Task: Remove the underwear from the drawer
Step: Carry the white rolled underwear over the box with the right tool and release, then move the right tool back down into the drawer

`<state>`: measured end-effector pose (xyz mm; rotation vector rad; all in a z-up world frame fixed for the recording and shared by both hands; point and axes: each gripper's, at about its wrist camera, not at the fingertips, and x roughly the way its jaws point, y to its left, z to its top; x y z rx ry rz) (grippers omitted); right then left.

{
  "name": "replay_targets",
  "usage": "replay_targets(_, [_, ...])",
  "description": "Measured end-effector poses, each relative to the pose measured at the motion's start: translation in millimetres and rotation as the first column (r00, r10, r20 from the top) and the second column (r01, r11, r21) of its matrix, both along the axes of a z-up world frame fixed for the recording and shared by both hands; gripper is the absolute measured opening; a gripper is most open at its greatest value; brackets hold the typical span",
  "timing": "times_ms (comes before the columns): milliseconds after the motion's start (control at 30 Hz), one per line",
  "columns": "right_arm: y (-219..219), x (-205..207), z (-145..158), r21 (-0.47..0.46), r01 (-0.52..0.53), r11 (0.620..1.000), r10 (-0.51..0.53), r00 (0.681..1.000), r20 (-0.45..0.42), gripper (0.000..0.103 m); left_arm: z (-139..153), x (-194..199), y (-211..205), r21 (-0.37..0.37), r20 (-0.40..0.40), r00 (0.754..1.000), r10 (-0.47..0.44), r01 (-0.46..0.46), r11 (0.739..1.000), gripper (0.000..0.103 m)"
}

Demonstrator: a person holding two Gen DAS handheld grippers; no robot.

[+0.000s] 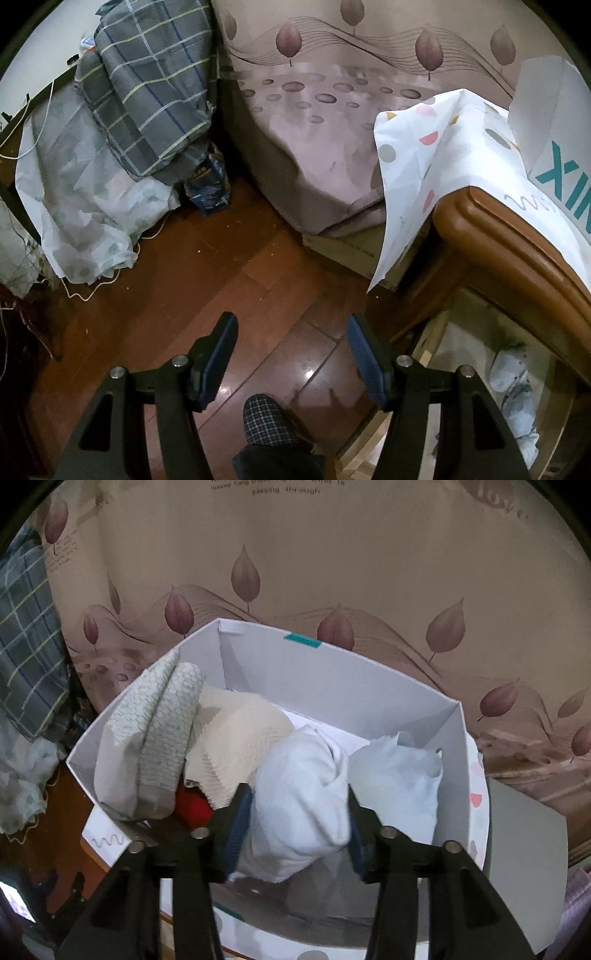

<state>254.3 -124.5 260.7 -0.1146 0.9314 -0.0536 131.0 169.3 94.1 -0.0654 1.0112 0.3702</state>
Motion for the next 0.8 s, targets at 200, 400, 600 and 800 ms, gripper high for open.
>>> replay_targets(200, [6.3,-19.6,25.7,-0.047,-0.03,0.998,0.034,0.996,0.082,0.072,-2.4,2.5,-3.5,0.0,-0.009,1.0,-0.015,0.015,1.0,0.063])
replay_targets(400, [5.0,-97.0,60.8,-0.052,-0.121,0.991,0.126,0.986,0.109,0.082,-4.5,2.2,7.8,-0.031,-0.02,0.999,0.025,-0.026,0.999,0.063])
replay_targets(600, [-0.3,-178.7,-4.9,-0.058,-0.207,0.977,0.197,0.97,-0.14,0.082,-5.0,-0.1,12.3,-0.049,-0.025,0.999,0.04,-0.041,0.998,0.063])
replay_targets(800, [-11.0,-196.6,-115.8,-0.056,-0.192,0.98,0.158,0.913,-0.376,0.082,-6.9,0.9,9.4,-0.038,-0.034,0.999,0.023,-0.024,0.999,0.063])
